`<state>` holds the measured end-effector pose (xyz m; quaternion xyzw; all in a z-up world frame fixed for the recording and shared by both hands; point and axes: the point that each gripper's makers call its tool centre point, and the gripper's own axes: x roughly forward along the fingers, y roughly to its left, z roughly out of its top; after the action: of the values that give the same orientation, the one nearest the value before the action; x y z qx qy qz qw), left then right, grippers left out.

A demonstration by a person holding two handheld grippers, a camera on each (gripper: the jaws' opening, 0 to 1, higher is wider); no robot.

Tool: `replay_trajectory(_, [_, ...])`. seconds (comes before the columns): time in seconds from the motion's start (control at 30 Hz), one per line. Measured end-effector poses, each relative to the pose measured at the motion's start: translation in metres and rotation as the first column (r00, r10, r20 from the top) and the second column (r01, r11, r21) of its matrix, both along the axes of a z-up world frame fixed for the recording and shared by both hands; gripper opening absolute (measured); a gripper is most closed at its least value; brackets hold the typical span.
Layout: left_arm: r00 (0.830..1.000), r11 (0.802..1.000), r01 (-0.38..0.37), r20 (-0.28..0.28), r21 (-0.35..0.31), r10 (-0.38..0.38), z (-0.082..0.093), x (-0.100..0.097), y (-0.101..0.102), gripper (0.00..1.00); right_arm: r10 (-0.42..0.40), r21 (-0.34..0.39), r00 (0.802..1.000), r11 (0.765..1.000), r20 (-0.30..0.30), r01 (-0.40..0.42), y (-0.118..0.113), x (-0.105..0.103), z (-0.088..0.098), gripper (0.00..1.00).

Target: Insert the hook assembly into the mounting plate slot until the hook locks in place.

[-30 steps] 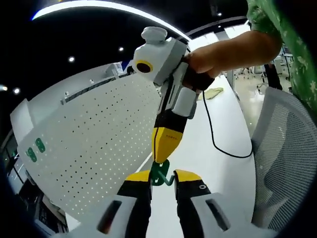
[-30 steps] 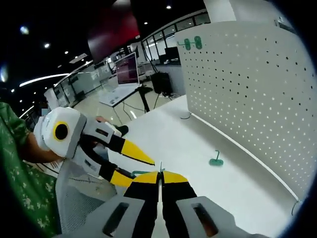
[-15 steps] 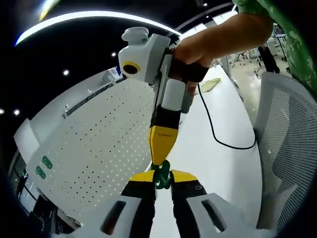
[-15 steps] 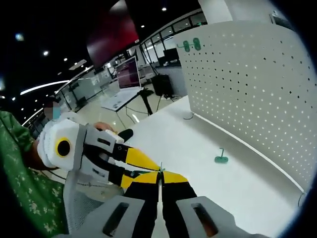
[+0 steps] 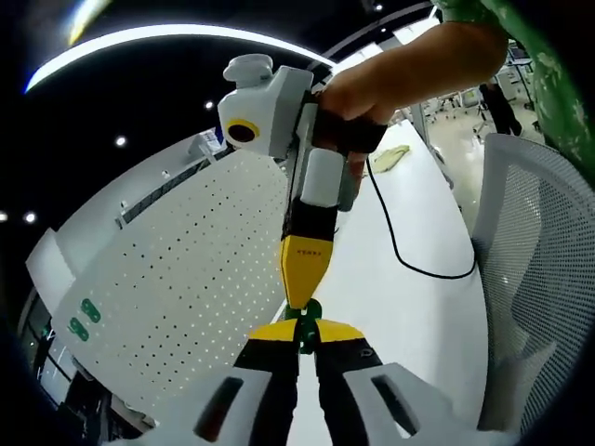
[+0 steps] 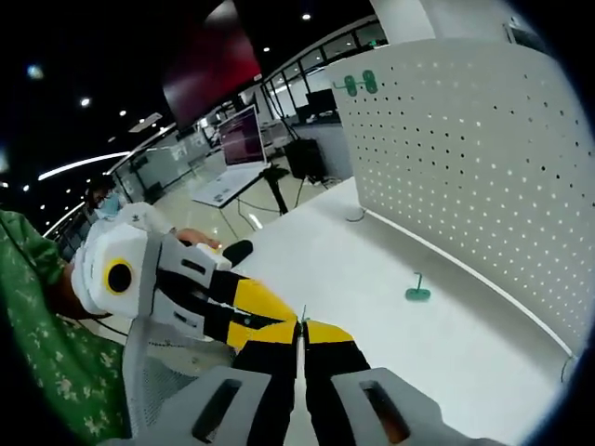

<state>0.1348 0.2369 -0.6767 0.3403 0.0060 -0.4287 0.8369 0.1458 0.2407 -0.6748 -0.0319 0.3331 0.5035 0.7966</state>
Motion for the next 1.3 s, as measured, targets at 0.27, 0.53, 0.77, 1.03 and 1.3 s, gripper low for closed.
replay_trajectory(0.27, [1.0,1.0,-0.002,-0.007,-0.014,0.002,0.0,-0.001,-0.001,0.04,-0.007,0.004,1.0,1.0,-0.006,0.007,-0.001,0.0,0.001,0.01])
replay_trajectory(0.53, [0.999,0.998,-0.027,-0.036,-0.06,0.024,0.002,0.003,0.001,0.03,-0.009,0.023,1.0,1.0,0.027,0.009,0.0,0.004,0.003,0.01])
replay_trajectory(0.77, [0.994,0.986,-0.065,-0.098,-0.153,0.05,0.006,0.008,0.004,0.03,-0.004,0.039,0.997,0.999,0.08,0.0,0.003,0.008,0.008,0.01])
replay_trajectory(1.03, [0.981,0.955,-0.116,-0.185,-0.272,0.067,0.012,0.014,0.007,0.03,-0.024,0.069,0.992,0.998,0.121,0.015,0.003,0.012,0.013,0.03])
replay_trajectory(1.3, [0.962,0.905,-0.179,-0.262,-0.385,0.079,0.02,0.021,0.009,0.03,-0.075,0.115,0.983,0.992,0.169,0.056,0.0,0.02,0.023,0.07])
